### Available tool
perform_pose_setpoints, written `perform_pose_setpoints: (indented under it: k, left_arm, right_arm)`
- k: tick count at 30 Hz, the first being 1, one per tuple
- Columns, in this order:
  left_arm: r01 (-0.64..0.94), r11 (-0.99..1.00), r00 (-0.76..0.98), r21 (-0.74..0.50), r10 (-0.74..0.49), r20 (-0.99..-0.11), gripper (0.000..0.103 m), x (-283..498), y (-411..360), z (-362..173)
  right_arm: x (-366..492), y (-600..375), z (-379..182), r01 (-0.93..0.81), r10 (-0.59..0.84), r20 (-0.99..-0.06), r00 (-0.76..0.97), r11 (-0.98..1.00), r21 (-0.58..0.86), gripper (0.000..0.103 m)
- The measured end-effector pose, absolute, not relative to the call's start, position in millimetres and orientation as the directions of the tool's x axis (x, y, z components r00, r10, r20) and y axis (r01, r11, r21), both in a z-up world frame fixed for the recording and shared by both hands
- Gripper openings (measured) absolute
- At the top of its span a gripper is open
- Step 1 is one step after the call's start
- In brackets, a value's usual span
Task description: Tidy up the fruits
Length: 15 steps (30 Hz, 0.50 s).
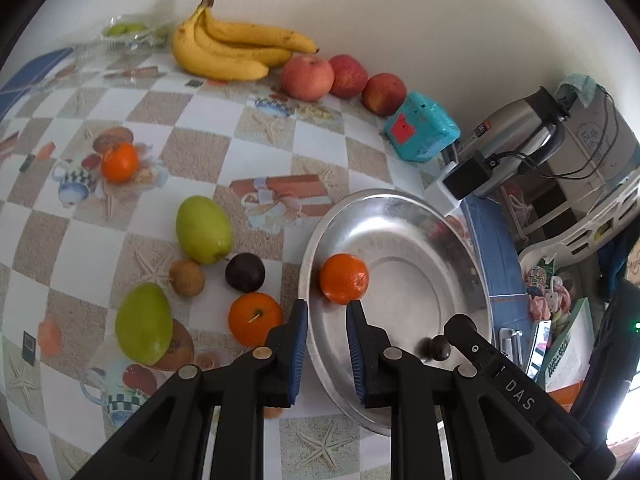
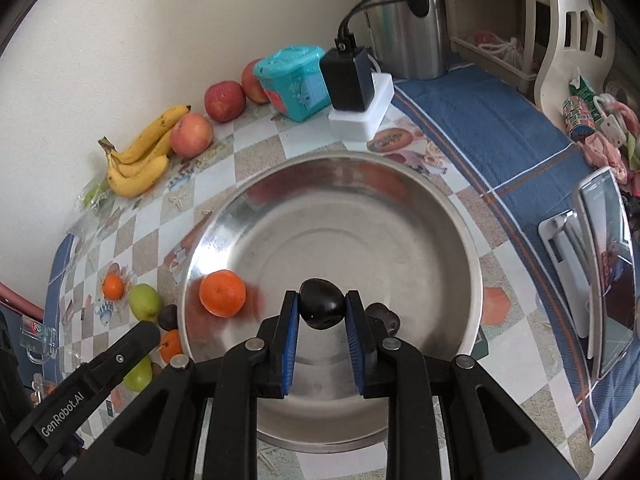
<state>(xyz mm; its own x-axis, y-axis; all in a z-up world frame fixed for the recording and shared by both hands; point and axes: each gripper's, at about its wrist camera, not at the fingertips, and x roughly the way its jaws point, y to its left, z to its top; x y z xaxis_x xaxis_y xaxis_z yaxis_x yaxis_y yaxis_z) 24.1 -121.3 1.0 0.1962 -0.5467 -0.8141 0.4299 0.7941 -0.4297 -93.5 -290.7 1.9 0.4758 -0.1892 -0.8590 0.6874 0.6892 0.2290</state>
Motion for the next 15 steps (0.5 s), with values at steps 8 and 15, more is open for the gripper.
perform_pose_setpoints:
  k: [8,15]
  left_arm:
    - [0.382,0.824,0.128,-0.419,-0.496,-0.859,0.022,33.8,-98.6,-7.5]
    - [0.415,0.834,0.080,-0.365,-0.433,-0.898,0.022,23.0,-89.3,-13.3]
  right_arm:
    - [-88.6,-285.4,-4.4,0.677,-0.153,-0.875,0.460,0.697,0.234,0.024]
    - [-85.4,-268.8,-2.8,0.645,-0.127,-0.882,0.454,0.730,0.227,0.024]
